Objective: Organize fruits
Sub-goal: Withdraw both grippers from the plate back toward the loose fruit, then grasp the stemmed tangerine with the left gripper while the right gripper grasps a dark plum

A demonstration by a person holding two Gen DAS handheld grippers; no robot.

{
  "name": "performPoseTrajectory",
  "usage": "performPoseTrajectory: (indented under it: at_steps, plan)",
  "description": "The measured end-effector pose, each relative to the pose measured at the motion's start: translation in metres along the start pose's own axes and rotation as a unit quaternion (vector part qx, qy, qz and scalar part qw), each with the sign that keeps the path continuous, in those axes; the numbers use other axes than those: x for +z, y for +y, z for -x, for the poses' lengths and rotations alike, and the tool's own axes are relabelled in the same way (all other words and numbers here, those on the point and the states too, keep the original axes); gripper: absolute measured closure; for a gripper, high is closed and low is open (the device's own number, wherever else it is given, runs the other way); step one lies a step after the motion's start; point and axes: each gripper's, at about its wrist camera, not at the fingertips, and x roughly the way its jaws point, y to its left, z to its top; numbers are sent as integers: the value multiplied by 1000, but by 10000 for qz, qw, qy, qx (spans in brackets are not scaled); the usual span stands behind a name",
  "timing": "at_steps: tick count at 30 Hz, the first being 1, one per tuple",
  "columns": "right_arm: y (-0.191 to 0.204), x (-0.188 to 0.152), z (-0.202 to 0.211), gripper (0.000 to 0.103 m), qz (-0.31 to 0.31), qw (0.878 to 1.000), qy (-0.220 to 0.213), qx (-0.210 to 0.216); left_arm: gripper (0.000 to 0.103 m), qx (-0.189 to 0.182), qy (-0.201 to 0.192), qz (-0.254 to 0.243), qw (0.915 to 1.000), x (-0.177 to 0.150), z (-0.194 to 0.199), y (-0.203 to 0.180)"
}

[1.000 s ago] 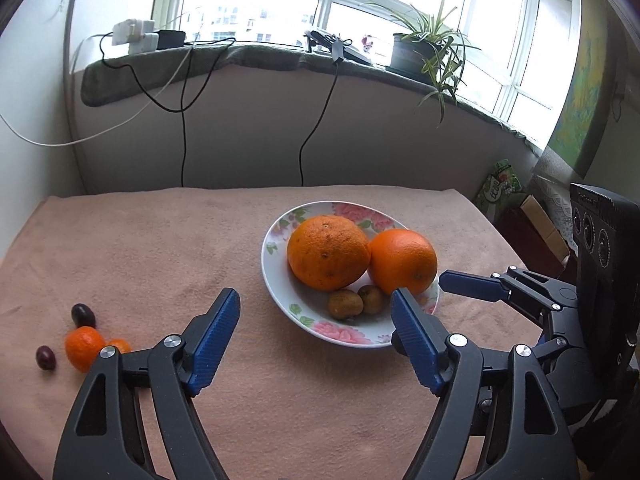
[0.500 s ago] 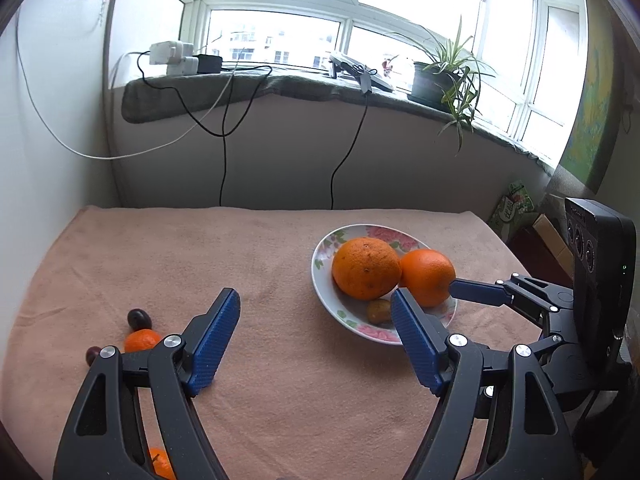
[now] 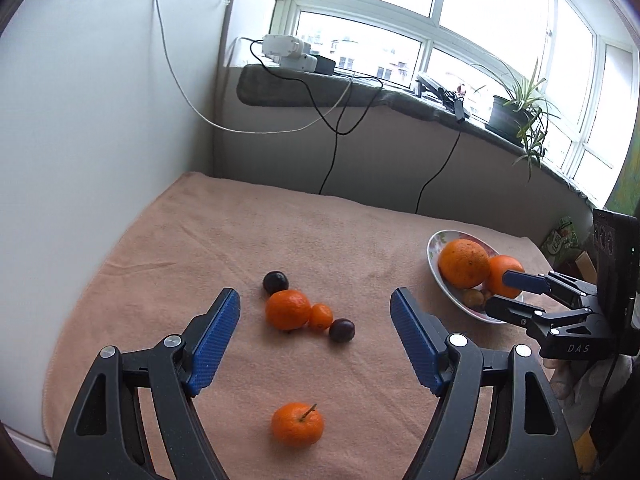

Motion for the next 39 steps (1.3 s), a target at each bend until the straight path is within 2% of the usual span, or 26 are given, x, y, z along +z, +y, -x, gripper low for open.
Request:
performPoseTrajectory:
  at_steps: [5,11,17,24,27,30,34,39]
  plan:
    - [20,7,-13,21,217,9995,99,184,25,209,-9,211,9996,-10,13,23]
    - [43,13,-31,21,383,9982,229,396,25,218,124,326,9992,-27,18,33]
    - [59,16,-51,21,449,9964,424,581,26,69,347,205,9992,-45,17,30]
    - [72,15,-72,22,582,9941,618,669,38,-189,631,-3,9978,-61,11,18]
    - [77,15,-81,32,668,9928,714,695,44,-271,759,-53,9967,-66,5,14]
    - [80,14,-87,34,725,9920,768,696,49,-348,859,-80,9957,-70,1,11]
    - [83,13,-96,46,758,9906,871,731,53,-388,934,-90,9948,-73,-4,10]
    - [86,13,-108,49,787,9897,948,724,58,-391,1005,-79,9941,-76,-7,10]
